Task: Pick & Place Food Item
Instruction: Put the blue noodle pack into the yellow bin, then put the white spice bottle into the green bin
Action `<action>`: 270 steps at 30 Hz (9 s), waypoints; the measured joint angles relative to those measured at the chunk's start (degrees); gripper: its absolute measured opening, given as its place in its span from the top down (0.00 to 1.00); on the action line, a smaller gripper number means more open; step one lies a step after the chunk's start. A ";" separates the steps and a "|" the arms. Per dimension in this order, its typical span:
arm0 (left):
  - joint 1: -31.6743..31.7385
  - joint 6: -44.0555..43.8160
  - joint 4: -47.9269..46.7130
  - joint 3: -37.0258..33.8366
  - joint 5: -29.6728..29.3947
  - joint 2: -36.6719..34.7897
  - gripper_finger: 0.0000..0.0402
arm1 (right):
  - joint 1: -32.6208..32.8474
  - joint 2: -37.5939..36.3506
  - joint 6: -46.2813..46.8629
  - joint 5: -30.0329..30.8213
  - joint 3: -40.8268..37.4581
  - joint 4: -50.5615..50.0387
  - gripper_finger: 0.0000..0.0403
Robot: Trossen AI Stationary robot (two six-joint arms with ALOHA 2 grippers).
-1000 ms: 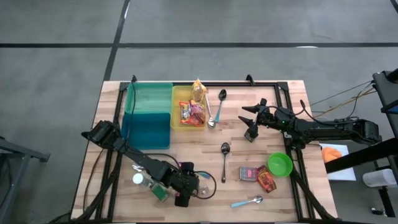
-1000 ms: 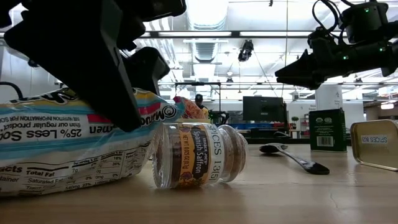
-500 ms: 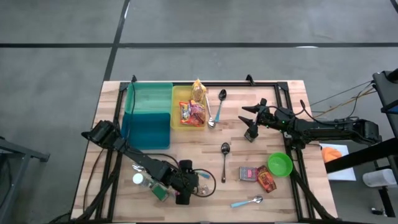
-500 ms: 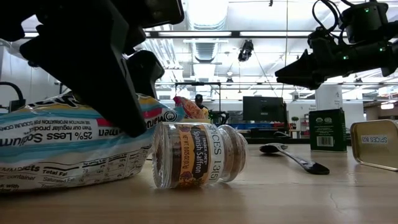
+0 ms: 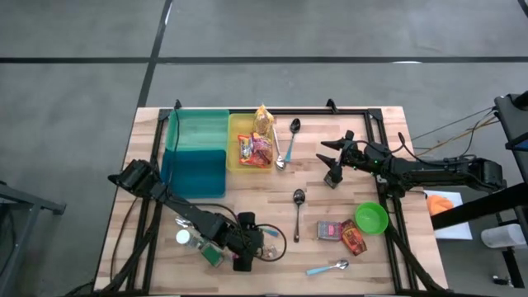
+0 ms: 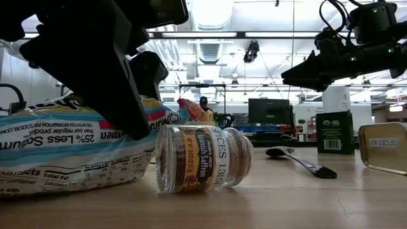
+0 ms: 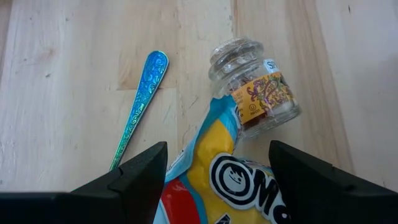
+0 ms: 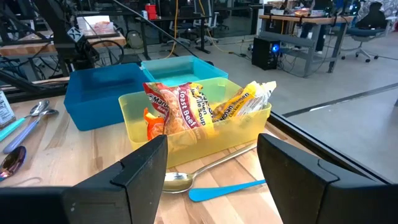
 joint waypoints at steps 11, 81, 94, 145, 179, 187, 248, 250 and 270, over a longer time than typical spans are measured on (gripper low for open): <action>0.00 0.00 -0.02 0.00 0.00 -0.01 0.30 | 0.02 -0.02 0.00 0.02 -0.02 -0.02 0.39; 1.65 -1.22 -0.27 0.00 -0.87 -0.02 0.98 | 0.01 -0.02 0.00 0.00 -0.02 -0.01 0.39; 4.27 -7.46 -1.41 0.00 -0.88 -1.78 0.98 | 0.02 -0.02 0.00 0.00 -0.02 -0.02 0.39; 26.74 -23.77 -6.90 0.09 -26.34 -26.89 0.98 | 0.02 0.00 0.00 0.00 -0.02 -0.15 0.39; 49.59 2.05 16.15 -18.36 -8.87 -24.94 0.98 | -0.01 0.00 0.00 0.00 -0.02 -0.15 0.39; 50.75 1.73 18.62 -22.89 -4.44 -24.94 0.98 | 0.00 0.00 0.00 0.01 -0.02 -0.14 0.39; 38.30 6.08 15.65 -20.04 -11.48 -34.97 0.11 | 0.00 0.00 0.00 0.01 -0.02 -0.14 0.39; 35.03 5.00 13.76 -20.04 -15.50 -36.06 0.11 | -0.01 0.00 0.00 0.02 -0.02 -0.15 0.39; 13.25 -34.43 -24.89 -8.00 -29.86 -35.33 0.11 | 0.01 0.00 0.00 0.00 -0.02 -0.15 0.39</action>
